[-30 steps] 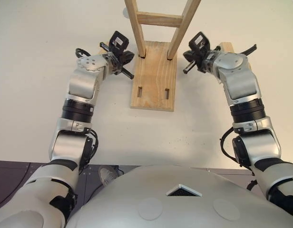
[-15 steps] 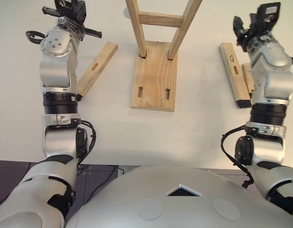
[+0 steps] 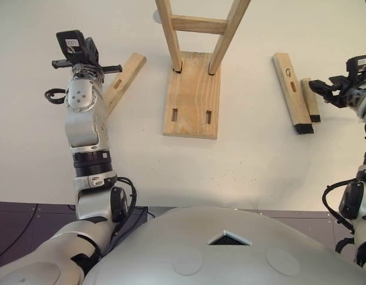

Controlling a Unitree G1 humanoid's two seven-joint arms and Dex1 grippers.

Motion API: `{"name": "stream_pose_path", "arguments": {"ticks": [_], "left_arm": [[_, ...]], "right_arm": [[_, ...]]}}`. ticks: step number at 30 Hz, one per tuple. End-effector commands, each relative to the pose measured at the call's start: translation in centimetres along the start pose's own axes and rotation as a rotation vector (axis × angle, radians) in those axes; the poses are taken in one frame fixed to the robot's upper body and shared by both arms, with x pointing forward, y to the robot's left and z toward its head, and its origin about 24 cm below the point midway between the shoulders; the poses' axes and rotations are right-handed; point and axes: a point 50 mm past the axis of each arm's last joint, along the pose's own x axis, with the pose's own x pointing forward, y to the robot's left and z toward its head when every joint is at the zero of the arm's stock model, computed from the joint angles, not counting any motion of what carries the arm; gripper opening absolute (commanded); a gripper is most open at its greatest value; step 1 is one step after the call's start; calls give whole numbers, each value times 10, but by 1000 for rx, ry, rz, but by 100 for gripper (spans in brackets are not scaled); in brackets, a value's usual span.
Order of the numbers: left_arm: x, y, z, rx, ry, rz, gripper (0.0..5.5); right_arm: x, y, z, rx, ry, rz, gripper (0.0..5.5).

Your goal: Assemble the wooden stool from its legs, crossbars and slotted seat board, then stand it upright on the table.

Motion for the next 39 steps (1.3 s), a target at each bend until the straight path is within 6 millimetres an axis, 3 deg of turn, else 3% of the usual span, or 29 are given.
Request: {"name": "stream_pose_path", "arguments": {"ticks": [1, 7, 11, 19, 24, 26, 31, 39], "left_arm": [[0, 1, -2, 5, 7, 9, 0], [-4, 3, -4, -1, 11, 26, 0], [-15, 9, -10, -21, 18, 72, 0], [-21, 12, -13, -49, 0, 129, 0], [-25, 18, -9, -77, -35, 164, 0], [-27, 18, -9, -82, -35, 169, 0], [-28, 17, -10, -84, -31, 166, 0], [-28, 15, -10, -92, -31, 180, 0]], "right_arm": [[-3, 0, -4, -6, 35, 39, 329], [-9, -1, -12, -70, 132, 80, 329], [-16, -4, -2, -136, 161, 99, 329], [-12, 11, -19, -198, 242, 176, 203], [-19, 8, -28, -245, 297, 183, 141], [-22, 3, -28, -252, 310, 177, 141], [-24, -6, -30, -234, 340, 161, 228], [-36, -12, -36, -297, 438, 266, 228]]}}
